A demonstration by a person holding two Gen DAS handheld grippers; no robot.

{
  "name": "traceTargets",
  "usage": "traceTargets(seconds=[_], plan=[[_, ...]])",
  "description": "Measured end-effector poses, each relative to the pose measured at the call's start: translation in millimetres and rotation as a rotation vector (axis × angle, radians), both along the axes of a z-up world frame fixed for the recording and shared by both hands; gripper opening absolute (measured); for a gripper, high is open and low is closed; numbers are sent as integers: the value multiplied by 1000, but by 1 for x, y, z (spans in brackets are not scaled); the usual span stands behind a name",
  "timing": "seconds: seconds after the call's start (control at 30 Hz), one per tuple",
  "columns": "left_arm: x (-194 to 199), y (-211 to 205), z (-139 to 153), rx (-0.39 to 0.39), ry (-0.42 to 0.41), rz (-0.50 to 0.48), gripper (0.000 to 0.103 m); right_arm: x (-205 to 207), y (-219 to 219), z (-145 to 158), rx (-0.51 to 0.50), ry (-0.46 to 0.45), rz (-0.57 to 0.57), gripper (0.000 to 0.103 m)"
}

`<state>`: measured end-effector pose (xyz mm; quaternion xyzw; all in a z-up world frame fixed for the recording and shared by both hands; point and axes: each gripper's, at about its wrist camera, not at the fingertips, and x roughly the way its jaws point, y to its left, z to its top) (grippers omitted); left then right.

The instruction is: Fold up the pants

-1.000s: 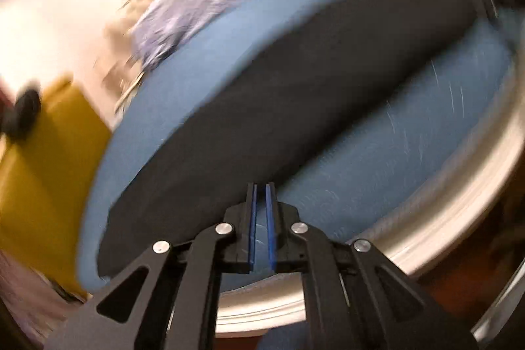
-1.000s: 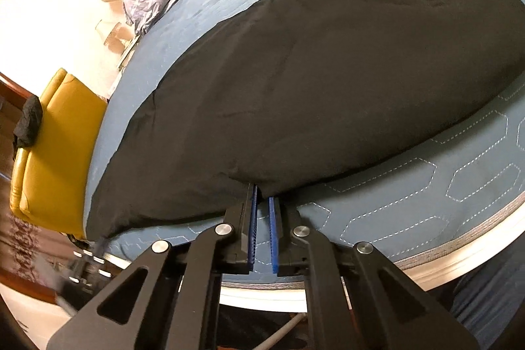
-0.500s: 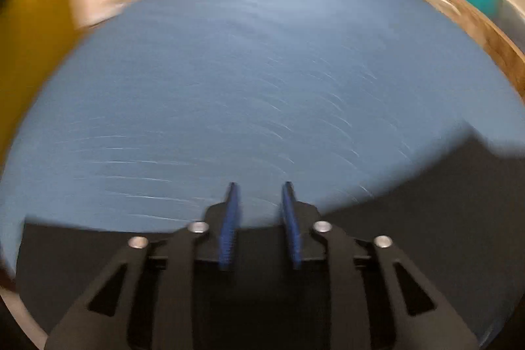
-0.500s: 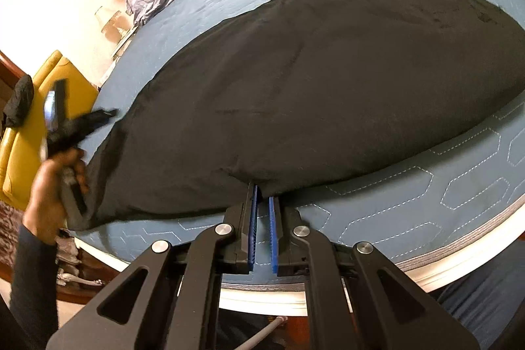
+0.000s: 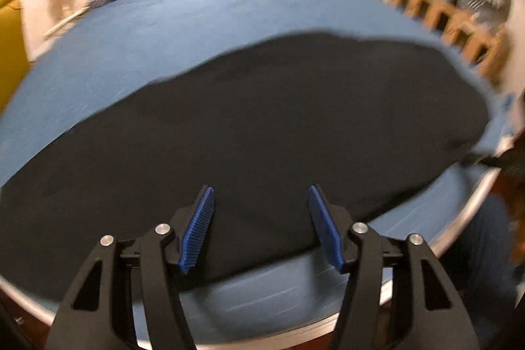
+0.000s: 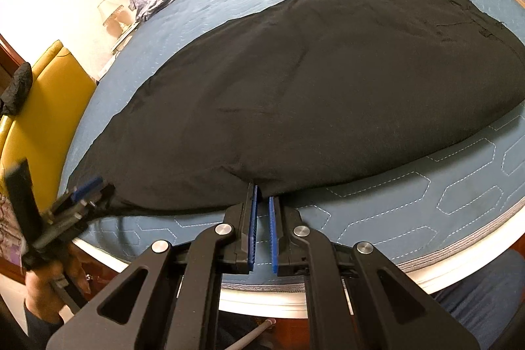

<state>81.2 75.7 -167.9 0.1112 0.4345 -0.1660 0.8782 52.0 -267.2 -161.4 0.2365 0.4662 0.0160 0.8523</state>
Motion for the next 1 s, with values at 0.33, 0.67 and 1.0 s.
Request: traceTargets(seconds=[0.33,0.67,1.0], plan=[[-26,44,30,-75,-156,194,64,-35,-42,61,-119,-129,-2,7],[-3,-6,-14,-65,-24,142,64,4,-175,17,-344,4,-147,1],[-9,148,-26,-21,-43,547,74,17,-143,52,-458,-24,-125,18]])
